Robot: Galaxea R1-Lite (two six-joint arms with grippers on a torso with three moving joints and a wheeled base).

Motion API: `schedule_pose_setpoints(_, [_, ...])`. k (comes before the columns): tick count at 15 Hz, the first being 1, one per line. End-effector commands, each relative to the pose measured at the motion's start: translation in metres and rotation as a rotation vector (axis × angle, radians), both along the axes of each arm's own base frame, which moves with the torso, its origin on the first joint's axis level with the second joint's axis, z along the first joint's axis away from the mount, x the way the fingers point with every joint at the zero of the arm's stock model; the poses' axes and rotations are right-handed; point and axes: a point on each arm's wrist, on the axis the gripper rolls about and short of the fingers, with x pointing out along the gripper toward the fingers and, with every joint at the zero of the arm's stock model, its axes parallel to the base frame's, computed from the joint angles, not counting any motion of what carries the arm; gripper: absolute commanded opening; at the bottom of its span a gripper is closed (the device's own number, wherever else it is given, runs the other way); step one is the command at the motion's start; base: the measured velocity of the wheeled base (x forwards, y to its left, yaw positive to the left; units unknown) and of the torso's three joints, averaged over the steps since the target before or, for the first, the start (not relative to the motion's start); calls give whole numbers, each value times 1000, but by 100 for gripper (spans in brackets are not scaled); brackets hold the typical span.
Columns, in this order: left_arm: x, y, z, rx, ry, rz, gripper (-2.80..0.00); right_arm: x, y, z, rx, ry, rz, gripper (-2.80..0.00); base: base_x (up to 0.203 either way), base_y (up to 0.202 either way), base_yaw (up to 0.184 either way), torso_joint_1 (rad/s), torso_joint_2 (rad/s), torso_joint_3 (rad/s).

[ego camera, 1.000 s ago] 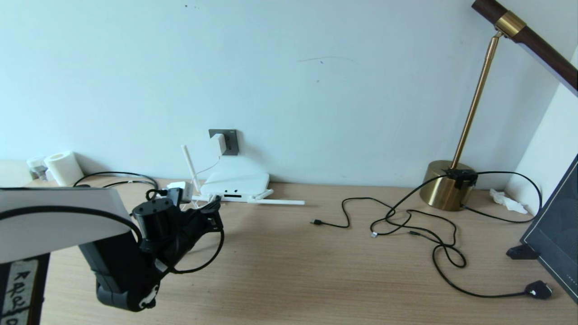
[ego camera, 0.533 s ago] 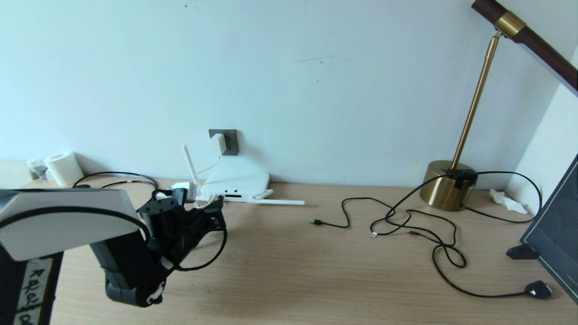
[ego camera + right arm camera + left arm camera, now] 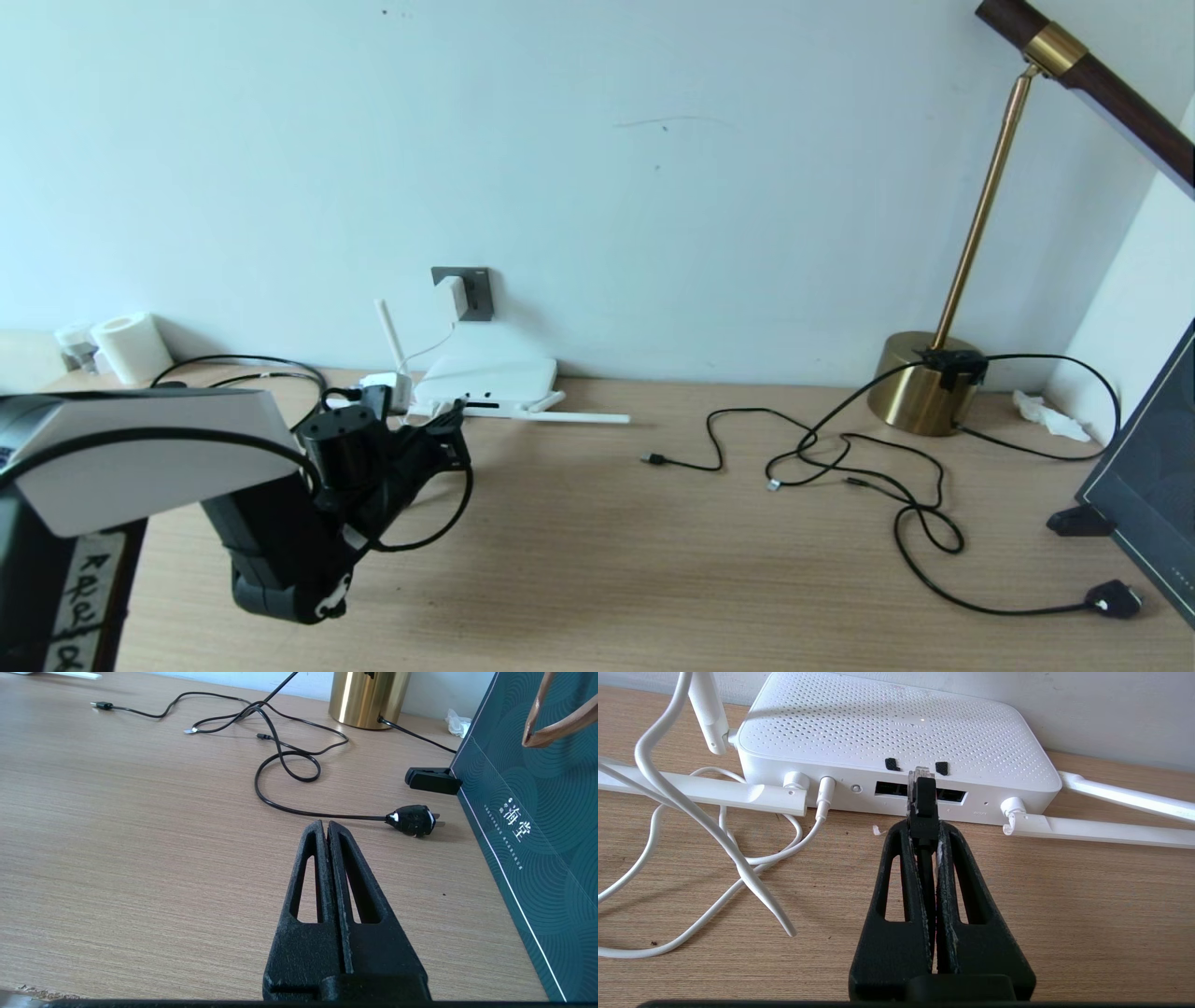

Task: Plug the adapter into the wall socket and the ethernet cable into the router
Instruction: Align cable and router interface

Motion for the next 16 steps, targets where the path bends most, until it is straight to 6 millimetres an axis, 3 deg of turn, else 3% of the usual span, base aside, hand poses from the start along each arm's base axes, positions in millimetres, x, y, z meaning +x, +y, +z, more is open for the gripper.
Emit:
schedule_pose_setpoints(1, [1,1,-1,-2,-3,3,-280,0,0,0,-1,2,0,-280,0,0,0,0,0,0])
schedule_pose_setpoints(16, [5,4,-12,3,20,12,-280,0,0,0,-1,2,0,-280,0,0,0,0,0,0])
